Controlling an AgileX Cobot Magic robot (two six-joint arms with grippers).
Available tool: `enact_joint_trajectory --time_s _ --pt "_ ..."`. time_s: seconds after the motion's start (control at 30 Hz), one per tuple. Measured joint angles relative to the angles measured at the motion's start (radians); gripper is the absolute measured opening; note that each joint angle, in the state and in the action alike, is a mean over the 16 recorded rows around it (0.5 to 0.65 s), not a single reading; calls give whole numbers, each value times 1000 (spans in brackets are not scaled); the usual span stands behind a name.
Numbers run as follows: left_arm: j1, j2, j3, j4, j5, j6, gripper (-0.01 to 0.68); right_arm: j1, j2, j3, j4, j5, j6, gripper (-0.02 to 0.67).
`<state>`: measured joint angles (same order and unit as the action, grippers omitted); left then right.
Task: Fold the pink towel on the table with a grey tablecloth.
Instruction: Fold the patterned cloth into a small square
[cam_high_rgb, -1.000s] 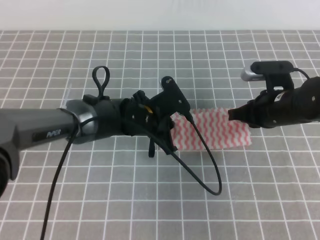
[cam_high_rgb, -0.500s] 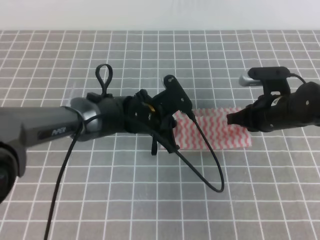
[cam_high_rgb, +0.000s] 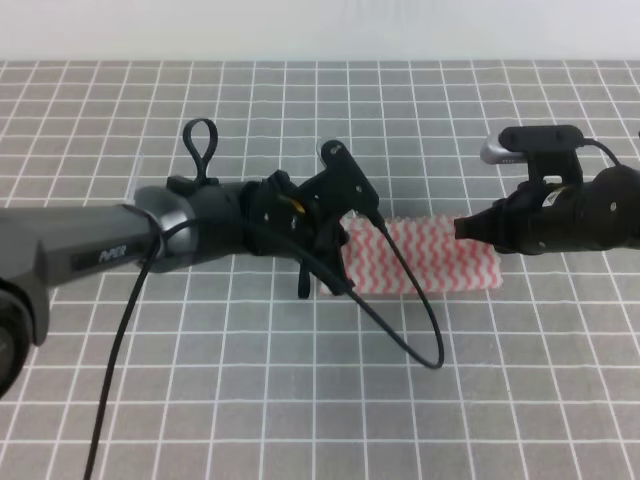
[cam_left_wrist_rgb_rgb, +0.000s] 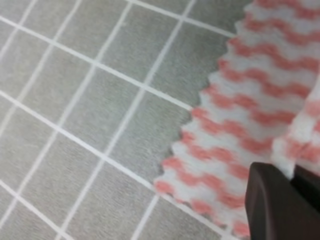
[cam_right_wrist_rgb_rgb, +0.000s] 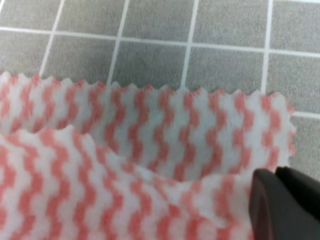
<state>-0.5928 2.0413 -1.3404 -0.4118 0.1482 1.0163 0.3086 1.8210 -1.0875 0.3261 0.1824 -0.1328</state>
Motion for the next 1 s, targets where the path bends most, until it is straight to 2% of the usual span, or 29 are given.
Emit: enact_joint_trajectory --time_s 1.0 --pt "7 23 -23 1 6 8 -3 0 33 0 0 -86 0 -17"
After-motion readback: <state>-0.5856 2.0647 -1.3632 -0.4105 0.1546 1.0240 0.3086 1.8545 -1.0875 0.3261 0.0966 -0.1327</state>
